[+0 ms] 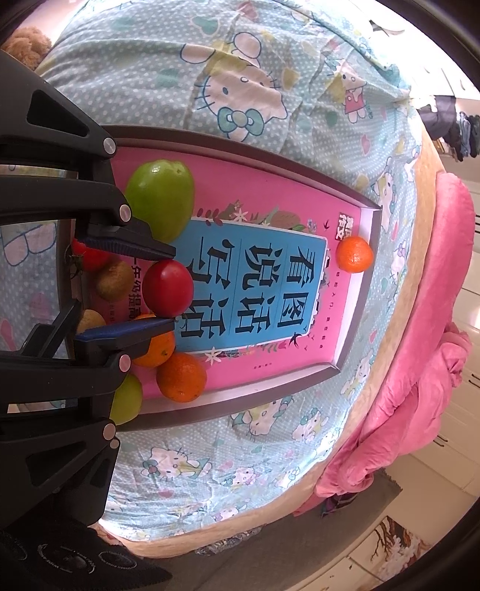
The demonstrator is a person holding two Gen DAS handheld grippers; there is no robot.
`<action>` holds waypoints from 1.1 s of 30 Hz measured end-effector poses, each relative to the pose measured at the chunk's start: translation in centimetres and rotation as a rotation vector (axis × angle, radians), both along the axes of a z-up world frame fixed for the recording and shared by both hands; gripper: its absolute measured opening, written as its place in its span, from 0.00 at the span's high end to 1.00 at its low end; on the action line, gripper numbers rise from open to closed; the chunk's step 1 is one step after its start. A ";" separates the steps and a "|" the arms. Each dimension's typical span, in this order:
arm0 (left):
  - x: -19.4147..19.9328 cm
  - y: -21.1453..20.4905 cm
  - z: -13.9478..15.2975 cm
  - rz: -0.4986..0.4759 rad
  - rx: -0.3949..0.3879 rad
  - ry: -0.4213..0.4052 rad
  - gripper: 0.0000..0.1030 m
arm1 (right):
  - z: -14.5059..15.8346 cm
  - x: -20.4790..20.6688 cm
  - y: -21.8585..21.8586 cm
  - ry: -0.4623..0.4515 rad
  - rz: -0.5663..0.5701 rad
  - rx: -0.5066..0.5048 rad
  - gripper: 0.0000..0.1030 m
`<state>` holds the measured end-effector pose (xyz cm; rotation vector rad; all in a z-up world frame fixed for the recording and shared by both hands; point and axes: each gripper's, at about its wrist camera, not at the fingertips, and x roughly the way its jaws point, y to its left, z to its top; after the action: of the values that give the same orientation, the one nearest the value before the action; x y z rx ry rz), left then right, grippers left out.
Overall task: Organize fruits
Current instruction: 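Carry the red tomato with the left tool while the right tool carries the yellow fruit to the book, then release the tomato onto the book with the left tool while the right tool releases the yellow fruit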
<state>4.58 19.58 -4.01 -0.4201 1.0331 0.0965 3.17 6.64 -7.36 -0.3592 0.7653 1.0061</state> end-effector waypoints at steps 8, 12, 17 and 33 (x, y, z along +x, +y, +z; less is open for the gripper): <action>0.1 -0.3 -0.3 -0.003 0.005 0.013 0.68 | 0.4 -0.7 -1.3 -0.012 -0.011 0.000 0.71; 0.2 -0.6 -0.4 -0.010 0.012 0.017 0.68 | 0.5 -0.6 -2.1 -0.004 -0.033 0.006 0.66; 0.2 -0.7 -0.6 -0.014 0.011 0.024 0.68 | 0.8 -0.4 -2.9 0.012 -0.055 0.025 0.64; 0.2 -1.0 -0.6 -0.016 0.016 0.030 0.53 | 1.1 0.4 -3.8 0.004 -0.104 0.031 0.63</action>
<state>4.76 18.55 -4.59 -0.3963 1.0649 0.0970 3.60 2.86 -6.27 -0.2884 0.7632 0.9203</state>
